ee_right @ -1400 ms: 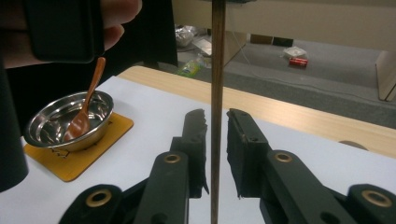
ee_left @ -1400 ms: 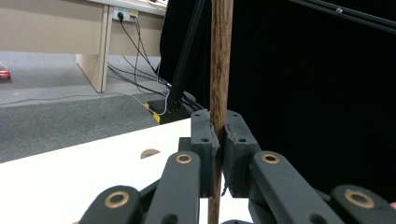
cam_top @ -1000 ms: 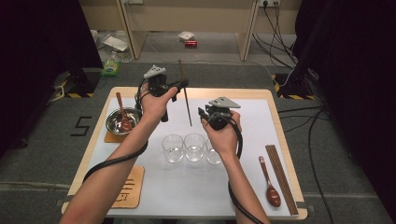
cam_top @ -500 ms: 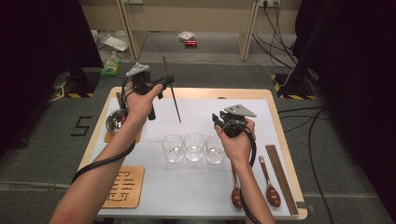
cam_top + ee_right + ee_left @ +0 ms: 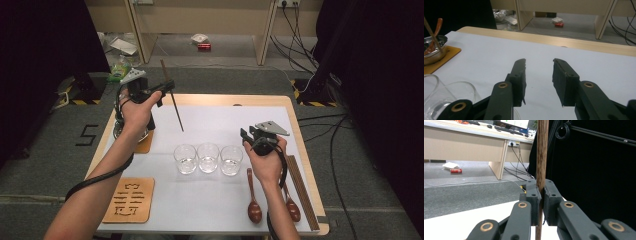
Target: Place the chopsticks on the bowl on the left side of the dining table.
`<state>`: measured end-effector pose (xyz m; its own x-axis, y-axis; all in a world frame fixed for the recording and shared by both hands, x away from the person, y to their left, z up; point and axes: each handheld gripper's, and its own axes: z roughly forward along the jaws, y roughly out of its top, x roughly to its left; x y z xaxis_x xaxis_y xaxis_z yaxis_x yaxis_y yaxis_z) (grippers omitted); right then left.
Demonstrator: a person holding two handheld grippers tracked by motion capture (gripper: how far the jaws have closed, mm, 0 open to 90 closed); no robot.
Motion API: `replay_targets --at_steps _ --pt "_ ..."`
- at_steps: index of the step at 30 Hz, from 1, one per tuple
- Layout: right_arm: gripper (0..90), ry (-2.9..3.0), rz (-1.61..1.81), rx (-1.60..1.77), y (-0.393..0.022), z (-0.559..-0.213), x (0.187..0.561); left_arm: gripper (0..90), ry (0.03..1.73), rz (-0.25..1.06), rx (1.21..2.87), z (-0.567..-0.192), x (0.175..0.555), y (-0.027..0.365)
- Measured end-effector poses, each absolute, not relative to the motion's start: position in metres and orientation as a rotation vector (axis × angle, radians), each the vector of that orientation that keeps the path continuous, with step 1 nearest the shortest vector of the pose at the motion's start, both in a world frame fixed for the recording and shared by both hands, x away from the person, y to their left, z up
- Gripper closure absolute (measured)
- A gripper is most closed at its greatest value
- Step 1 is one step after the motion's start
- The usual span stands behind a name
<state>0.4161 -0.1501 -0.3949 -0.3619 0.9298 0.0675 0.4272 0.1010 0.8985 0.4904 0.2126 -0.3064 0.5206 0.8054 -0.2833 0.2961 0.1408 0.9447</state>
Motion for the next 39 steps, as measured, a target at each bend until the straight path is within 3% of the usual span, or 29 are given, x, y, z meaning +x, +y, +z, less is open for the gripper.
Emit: replay_targets --at_steps 39 --pt "60.7 1.79 1.176 1.411 -0.188 -0.421 0.387 83.8 1.096 0.555 1.428 -0.322 0.447 0.273"
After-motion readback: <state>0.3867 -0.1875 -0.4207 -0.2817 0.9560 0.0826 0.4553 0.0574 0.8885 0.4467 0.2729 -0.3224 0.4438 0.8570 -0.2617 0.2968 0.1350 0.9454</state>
